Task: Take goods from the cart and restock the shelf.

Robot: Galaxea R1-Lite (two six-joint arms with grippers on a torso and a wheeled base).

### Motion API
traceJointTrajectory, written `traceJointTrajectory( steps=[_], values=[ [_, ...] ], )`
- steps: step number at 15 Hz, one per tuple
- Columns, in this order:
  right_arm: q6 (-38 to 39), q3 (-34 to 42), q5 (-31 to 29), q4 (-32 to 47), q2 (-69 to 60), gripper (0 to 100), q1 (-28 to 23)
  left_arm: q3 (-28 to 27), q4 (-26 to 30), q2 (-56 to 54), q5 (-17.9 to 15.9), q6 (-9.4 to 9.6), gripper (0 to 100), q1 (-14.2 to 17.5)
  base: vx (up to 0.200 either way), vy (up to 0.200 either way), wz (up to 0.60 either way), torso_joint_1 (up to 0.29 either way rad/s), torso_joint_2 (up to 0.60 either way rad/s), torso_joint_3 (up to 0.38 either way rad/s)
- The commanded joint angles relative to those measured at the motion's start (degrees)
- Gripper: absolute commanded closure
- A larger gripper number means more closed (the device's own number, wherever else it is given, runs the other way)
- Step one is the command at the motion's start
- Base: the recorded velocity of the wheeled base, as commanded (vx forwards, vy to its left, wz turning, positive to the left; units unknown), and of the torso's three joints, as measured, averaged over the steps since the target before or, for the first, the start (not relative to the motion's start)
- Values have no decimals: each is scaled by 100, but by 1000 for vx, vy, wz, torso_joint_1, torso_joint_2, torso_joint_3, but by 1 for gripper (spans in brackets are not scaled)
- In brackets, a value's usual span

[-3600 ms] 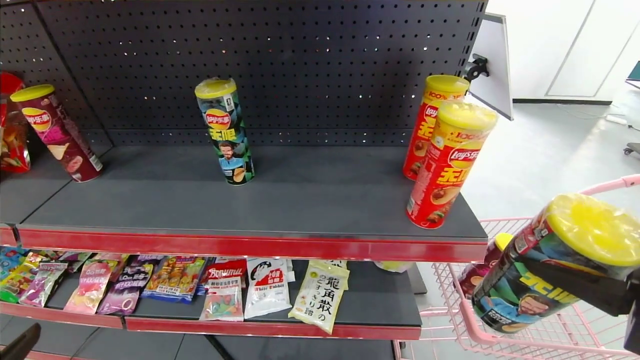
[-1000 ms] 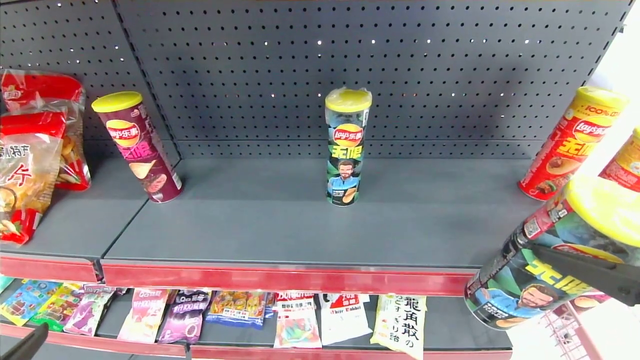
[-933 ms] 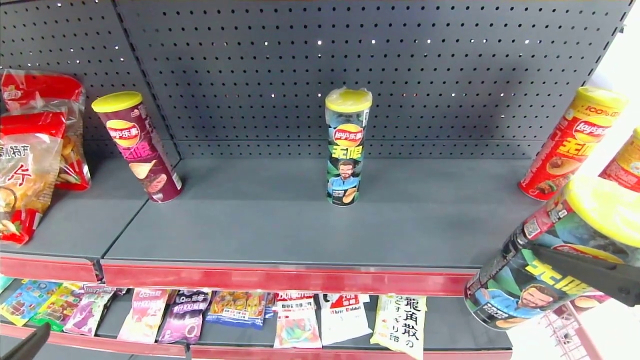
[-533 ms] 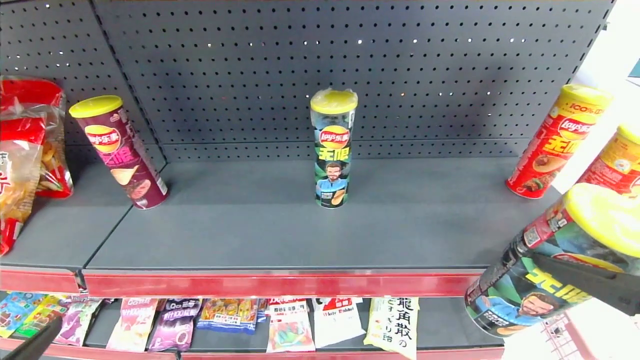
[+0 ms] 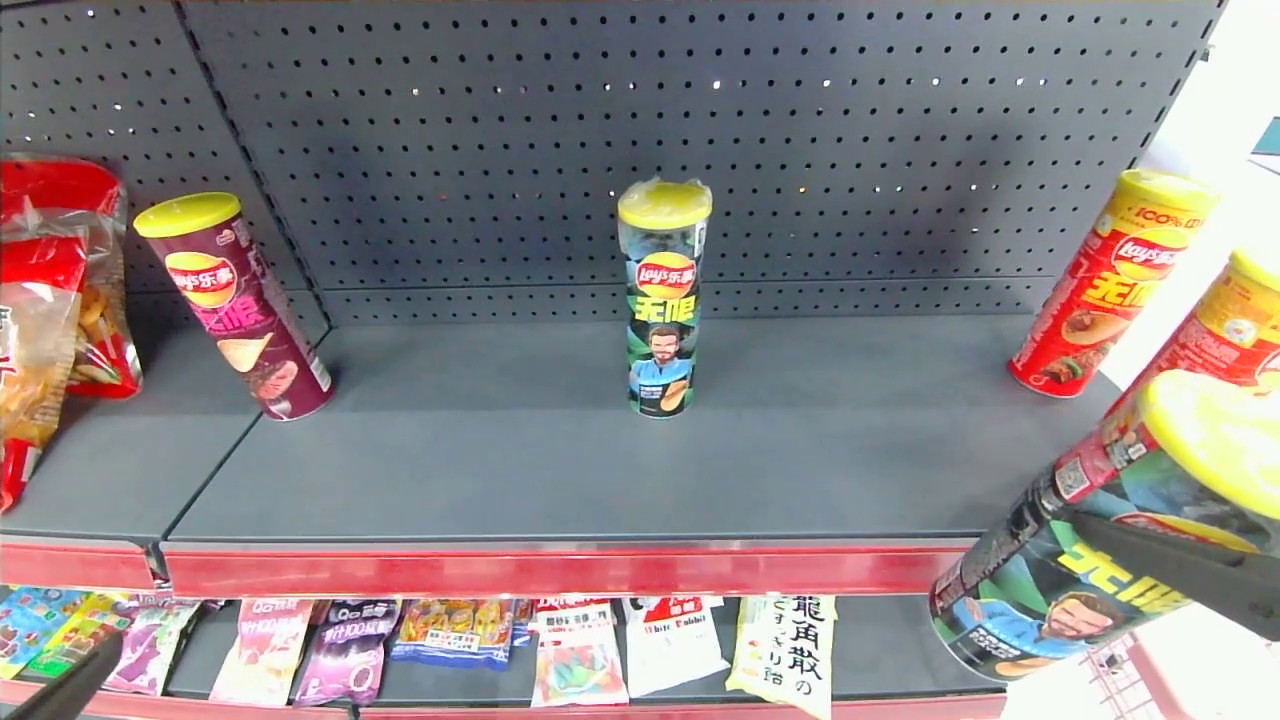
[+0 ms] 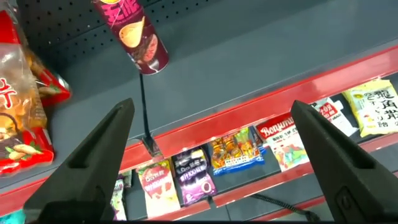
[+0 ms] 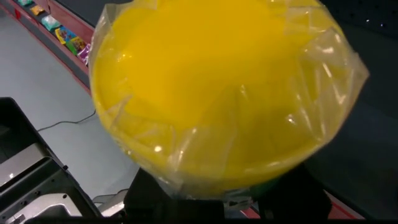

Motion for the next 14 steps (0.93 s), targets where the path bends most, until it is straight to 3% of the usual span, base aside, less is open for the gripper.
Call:
traceJointTrajectory(
  steps=[1,4,7,10,12,14],
  values=[
    [29,5,-1,-12,-63,100,-2,19,-4,-6,-1,1,0,2,200,0,0,-12,2,2],
    [240,48,-10,32,-80,100,-28,-201,-22,108,-72,1,0,-24,67,0,0,-1,-2,4],
    [231,303,8,49,-318,100,-2,-289,-13,170,-652,1,0,-33,0,0,0,0,0,0],
    [196,259,-1,32,-432,100,7,-333,-4,434,-1003,-8,0,-86,0,0,0,0,0,0],
    [196,286,8,49,-502,100,24,-474,-31,838,-1495,-113,0,-218,0,0,0,0,0,0],
    [205,312,-18,58,-564,100,16,-825,-31,1383,-1961,-438,0,-464,0,0,0,0,0,0]
  ],
)
